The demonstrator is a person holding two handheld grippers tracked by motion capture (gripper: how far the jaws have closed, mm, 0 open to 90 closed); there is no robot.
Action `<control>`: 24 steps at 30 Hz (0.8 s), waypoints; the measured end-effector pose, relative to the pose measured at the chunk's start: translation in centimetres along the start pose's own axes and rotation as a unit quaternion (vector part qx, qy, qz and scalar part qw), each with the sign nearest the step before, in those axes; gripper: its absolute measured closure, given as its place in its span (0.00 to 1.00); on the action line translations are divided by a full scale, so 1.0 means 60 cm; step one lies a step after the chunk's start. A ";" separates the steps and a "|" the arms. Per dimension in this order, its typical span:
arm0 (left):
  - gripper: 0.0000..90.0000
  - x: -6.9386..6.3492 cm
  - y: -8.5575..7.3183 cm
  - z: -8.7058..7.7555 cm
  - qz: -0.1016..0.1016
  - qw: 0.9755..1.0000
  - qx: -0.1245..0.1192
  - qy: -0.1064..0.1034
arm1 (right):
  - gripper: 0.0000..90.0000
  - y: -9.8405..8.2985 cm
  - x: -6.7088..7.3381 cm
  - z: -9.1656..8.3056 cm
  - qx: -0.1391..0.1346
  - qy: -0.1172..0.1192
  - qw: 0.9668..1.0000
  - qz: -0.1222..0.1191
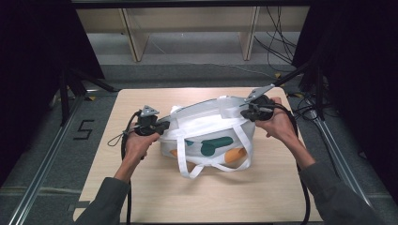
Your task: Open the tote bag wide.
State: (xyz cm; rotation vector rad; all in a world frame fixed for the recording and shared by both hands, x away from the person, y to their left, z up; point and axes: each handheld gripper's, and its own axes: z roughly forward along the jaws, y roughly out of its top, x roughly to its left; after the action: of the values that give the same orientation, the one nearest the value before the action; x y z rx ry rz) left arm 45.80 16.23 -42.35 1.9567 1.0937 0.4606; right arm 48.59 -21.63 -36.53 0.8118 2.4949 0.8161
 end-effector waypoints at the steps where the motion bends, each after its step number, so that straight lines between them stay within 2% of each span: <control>1: 0.99 0.001 -0.002 0.005 -0.007 1.000 -0.001 -0.002 | 1.00 -0.012 -0.001 0.015 0.007 0.000 1.000 0.005; 3: 0.99 0.005 -0.006 0.018 -0.012 1.000 0.005 -0.001 | 1.00 -0.029 -0.004 0.036 0.018 0.009 1.000 0.012; 5: 0.99 0.008 -0.010 0.035 -0.005 1.000 0.024 0.000 | 1.00 -0.045 -0.003 0.058 0.025 0.015 0.999 0.013; 6: 0.99 0.011 -0.015 0.044 0.007 0.999 0.034 0.005 | 1.00 -0.051 0.000 0.064 0.038 0.023 0.999 0.025; 7: 0.99 0.013 -0.020 0.054 0.002 0.999 0.042 0.004 | 1.00 -0.057 0.004 0.072 0.047 0.029 0.998 0.037; 8: 0.99 0.018 -0.021 0.058 -0.019 0.999 0.027 0.004 | 1.00 -0.062 0.005 0.080 0.045 0.026 0.998 0.037; 9: 0.99 0.020 -0.015 0.057 -0.016 0.999 0.046 0.000 | 1.00 -0.067 0.003 0.090 0.047 0.037 0.998 0.032; 10: 0.99 0.016 -0.011 0.057 -0.008 0.999 0.050 0.009 | 1.00 -0.070 0.004 0.097 0.042 0.042 0.997 0.040; 12: 0.99 0.008 -0.007 0.054 0.002 0.998 0.056 0.020 | 1.00 -0.066 0.003 0.091 0.049 0.037 0.997 0.036; 13: 0.99 0.006 -0.006 0.052 0.000 0.998 0.053 0.021 | 1.00 -0.060 0.004 0.085 0.052 0.036 0.997 0.035; 14: 0.99 0.006 -0.006 0.052 0.000 0.998 0.053 0.021 | 1.00 -0.057 0.005 0.079 0.048 0.029 0.998 0.035; 15: 0.99 0.007 -0.002 0.038 0.003 0.999 0.042 0.008 | 1.00 -0.049 0.003 0.068 0.033 0.024 0.999 0.034; 16: 0.99 0.004 -0.001 0.035 -0.001 0.999 0.035 0.006 | 1.00 -0.044 0.004 0.064 0.012 0.023 0.999 0.048; 17: 0.99 -0.001 0.001 0.032 -0.002 1.000 0.028 0.002 | 1.00 -0.038 0.001 0.057 0.002 0.028 0.999 0.039; 18: 0.99 -0.008 0.006 0.030 0.005 1.000 0.029 -0.004 | 1.00 -0.027 0.001 0.052 -0.014 0.025 0.999 0.042; 19: 0.99 -0.013 0.009 0.028 0.011 1.000 0.026 -0.005 | 1.00 -0.013 0.001 0.054 -0.038 0.035 0.998 0.034; 21: 0.98 -0.026 0.020 0.031 0.018 0.999 0.023 -0.015 | 1.00 0.009 0.005 0.062 -0.038 0.044 0.998 0.031; 22: 0.98 -0.031 0.026 0.034 0.025 0.999 0.022 -0.016 | 1.00 0.018 0.008 0.072 -0.040 0.045 0.998 0.030; 23: 0.98 -0.034 0.030 0.037 0.028 0.999 0.026 -0.017 | 1.00 0.025 0.010 0.081 -0.032 0.056 0.997 0.028; 24: 0.98 -0.038 0.034 0.042 0.033 0.999 0.026 -0.012 | 1.00 0.028 0.013 0.091 -0.036 0.055 0.997 0.028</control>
State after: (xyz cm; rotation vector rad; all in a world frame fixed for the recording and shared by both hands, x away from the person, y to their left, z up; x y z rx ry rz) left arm 47.24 12.55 -42.01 2.0436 1.0393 0.4466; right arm 51.53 -17.78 -39.73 0.8360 2.5317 0.9904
